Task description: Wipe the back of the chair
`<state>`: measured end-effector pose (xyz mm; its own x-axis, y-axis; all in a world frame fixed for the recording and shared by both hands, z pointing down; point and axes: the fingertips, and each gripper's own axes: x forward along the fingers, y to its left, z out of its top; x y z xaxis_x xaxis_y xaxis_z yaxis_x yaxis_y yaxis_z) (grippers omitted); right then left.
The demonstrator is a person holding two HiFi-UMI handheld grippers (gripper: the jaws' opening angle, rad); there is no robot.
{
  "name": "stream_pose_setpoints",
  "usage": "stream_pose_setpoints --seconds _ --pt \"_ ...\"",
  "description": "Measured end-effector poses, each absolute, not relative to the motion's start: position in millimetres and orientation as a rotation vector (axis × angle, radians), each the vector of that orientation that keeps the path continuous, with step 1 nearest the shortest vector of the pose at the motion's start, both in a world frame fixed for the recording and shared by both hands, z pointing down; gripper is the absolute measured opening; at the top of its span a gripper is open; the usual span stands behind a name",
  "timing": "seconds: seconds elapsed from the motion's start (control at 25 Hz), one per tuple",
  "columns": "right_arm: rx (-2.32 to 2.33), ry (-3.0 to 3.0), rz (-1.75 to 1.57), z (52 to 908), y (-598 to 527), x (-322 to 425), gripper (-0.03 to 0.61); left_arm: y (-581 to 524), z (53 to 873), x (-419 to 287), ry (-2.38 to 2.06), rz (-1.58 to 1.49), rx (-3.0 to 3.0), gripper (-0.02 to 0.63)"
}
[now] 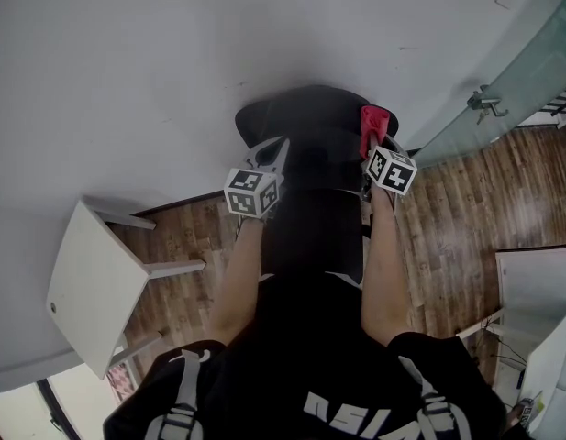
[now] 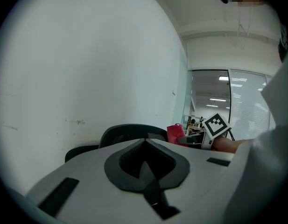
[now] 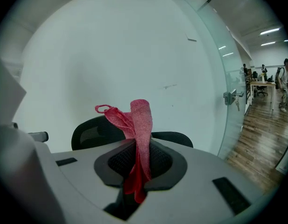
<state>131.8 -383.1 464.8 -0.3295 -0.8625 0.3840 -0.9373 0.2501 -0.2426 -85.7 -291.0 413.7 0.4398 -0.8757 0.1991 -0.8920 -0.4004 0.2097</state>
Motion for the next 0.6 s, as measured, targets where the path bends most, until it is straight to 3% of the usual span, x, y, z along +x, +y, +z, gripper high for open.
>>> stream_pose_setpoints --seconds 0.6 --pt "1.412 -2.491 0.638 486.7 -346.4 28.9 0.069 -263.8 442.6 -128.3 -1.52 0.09 2.358 0.025"
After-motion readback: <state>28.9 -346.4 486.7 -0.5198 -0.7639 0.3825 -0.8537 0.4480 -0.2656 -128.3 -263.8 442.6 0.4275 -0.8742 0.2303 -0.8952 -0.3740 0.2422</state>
